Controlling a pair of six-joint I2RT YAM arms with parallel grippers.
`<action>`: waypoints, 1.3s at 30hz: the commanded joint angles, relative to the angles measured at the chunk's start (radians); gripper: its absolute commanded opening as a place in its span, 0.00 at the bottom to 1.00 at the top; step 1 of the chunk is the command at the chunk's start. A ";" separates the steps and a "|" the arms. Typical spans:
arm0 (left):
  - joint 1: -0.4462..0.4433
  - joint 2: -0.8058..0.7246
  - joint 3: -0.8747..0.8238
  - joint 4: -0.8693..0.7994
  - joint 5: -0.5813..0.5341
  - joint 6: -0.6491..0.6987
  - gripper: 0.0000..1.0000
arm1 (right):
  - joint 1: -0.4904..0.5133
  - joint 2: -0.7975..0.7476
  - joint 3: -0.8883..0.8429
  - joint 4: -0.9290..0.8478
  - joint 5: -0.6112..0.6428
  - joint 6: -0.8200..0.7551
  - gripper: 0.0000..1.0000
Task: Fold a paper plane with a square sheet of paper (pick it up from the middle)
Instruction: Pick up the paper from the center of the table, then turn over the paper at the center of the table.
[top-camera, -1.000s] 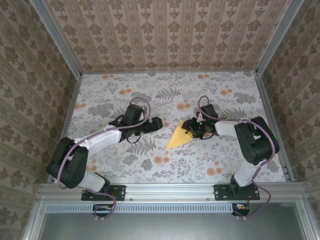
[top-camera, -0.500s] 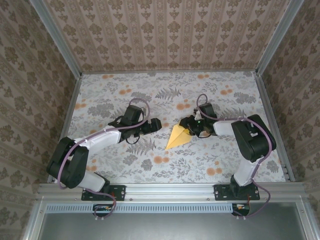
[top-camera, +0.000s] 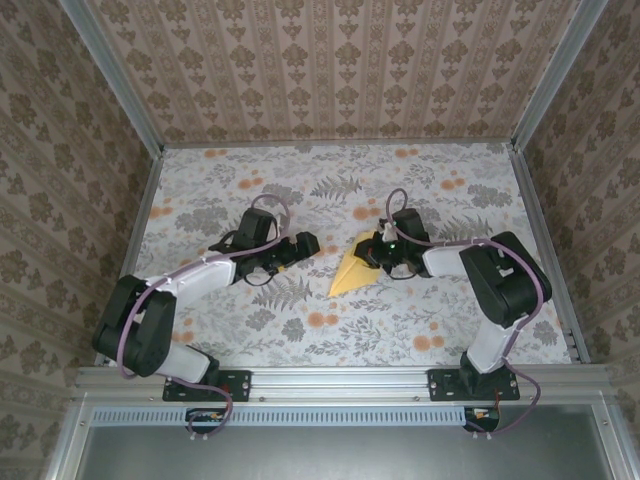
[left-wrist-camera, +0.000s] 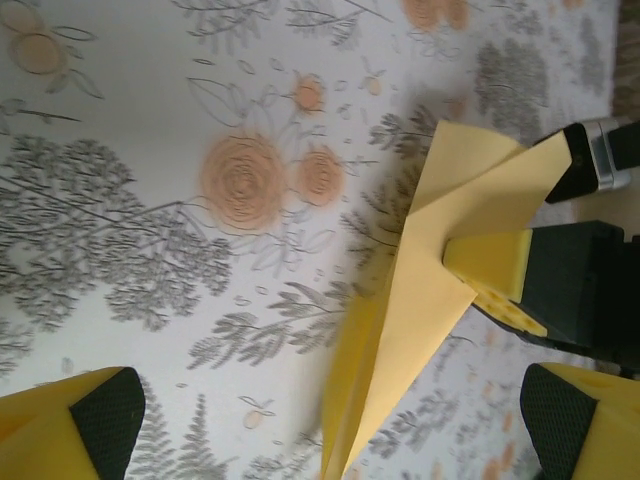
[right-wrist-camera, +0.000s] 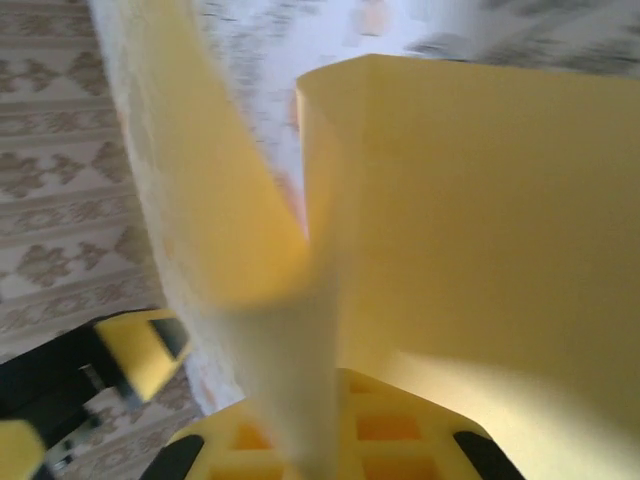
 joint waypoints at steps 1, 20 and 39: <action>0.022 -0.061 -0.023 0.087 0.149 -0.058 1.00 | -0.015 -0.056 0.051 0.160 -0.117 0.050 0.06; 0.019 0.018 -0.050 0.593 0.384 -0.361 0.93 | 0.000 0.074 0.162 0.590 -0.288 0.456 0.09; 0.029 0.041 -0.043 0.598 0.365 -0.334 0.18 | -0.008 0.029 0.191 0.278 -0.315 0.269 0.23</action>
